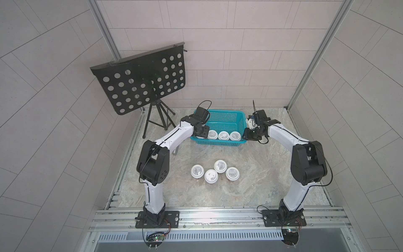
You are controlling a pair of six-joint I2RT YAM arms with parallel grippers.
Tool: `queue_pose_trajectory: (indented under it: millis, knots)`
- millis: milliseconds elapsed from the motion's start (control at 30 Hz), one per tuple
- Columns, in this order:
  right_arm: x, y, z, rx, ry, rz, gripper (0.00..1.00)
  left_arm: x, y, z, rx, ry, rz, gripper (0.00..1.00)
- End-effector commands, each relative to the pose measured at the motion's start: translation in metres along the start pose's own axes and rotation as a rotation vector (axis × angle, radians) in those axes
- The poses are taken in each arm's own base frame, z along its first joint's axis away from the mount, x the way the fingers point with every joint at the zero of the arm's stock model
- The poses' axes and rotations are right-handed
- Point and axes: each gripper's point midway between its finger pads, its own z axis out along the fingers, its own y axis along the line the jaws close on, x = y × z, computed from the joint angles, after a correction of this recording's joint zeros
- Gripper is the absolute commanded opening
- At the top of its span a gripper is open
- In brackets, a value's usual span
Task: Put the yogurt in the basket
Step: Place the yogurt in the basket.
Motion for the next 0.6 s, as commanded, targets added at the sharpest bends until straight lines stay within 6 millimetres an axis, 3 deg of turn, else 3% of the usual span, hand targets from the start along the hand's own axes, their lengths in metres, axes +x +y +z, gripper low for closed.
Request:
queue_pose_trajectory:
  millis: [0, 167, 567]
  knots:
    - [0.003, -0.002, -0.007, 0.032, 0.015, -0.015, 0.36, -0.001, 0.006, 0.002, -0.036, 0.011, 0.012, 0.63]
    - [0.002, -0.001, -0.008, 0.032, 0.012, -0.017, 0.37, 0.004, 0.019, 0.007, -0.110, 0.037, 0.017, 0.63]
    - [0.003, -0.001, -0.009, 0.031, 0.013, -0.018, 0.37, 0.006, 0.019, 0.019, -0.120, 0.063, 0.023, 0.64]
